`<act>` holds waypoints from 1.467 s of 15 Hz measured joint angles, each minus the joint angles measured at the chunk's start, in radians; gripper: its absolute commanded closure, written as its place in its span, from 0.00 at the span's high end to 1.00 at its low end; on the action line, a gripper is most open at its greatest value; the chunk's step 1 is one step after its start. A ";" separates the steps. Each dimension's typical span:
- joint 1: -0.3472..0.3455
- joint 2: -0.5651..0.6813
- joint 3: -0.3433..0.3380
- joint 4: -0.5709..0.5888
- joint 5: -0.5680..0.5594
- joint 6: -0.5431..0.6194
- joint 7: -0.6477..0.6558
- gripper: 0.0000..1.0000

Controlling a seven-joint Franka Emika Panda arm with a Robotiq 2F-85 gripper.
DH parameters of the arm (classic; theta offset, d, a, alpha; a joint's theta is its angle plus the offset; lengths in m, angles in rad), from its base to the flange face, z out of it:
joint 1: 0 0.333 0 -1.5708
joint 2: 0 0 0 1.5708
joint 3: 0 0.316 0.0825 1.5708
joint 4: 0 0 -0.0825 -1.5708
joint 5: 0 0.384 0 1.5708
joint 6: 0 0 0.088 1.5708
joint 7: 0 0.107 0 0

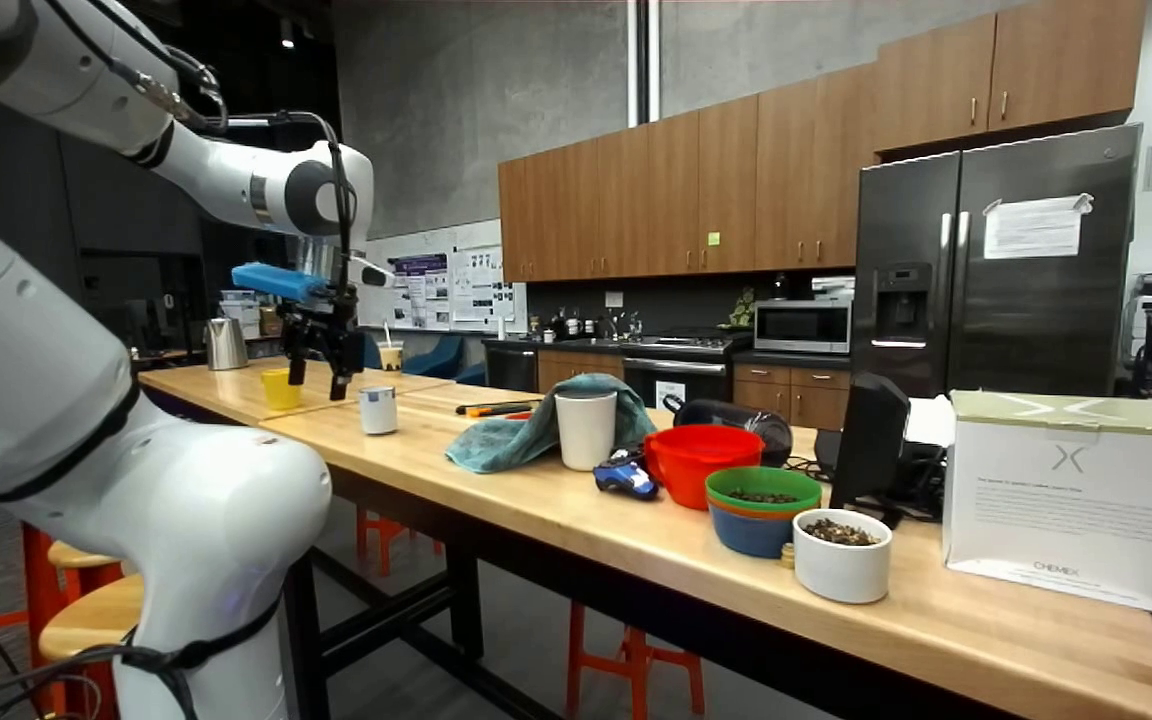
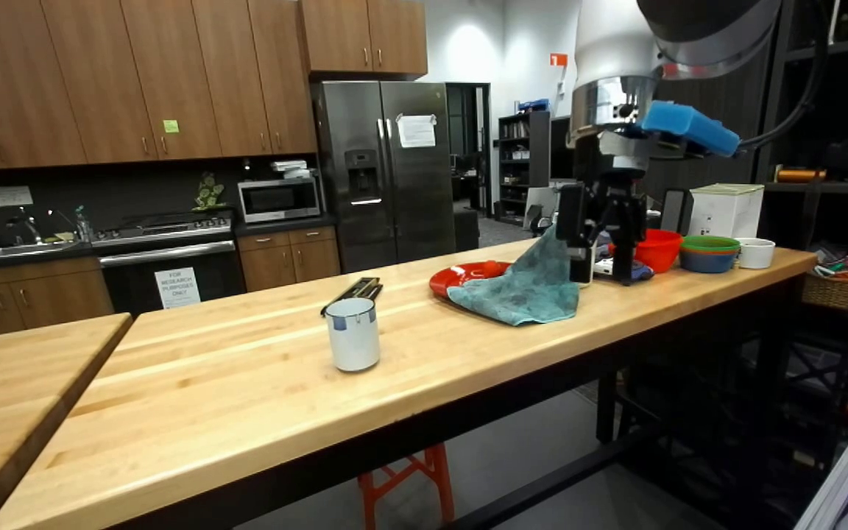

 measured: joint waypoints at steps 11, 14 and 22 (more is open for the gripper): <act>-0.038 0.077 -0.049 0.129 -0.002 -0.023 0.035 1.00; -0.063 0.087 -0.083 0.152 -0.002 -0.047 0.035 1.00; -0.104 0.109 -0.110 0.187 -0.001 -0.091 0.050 1.00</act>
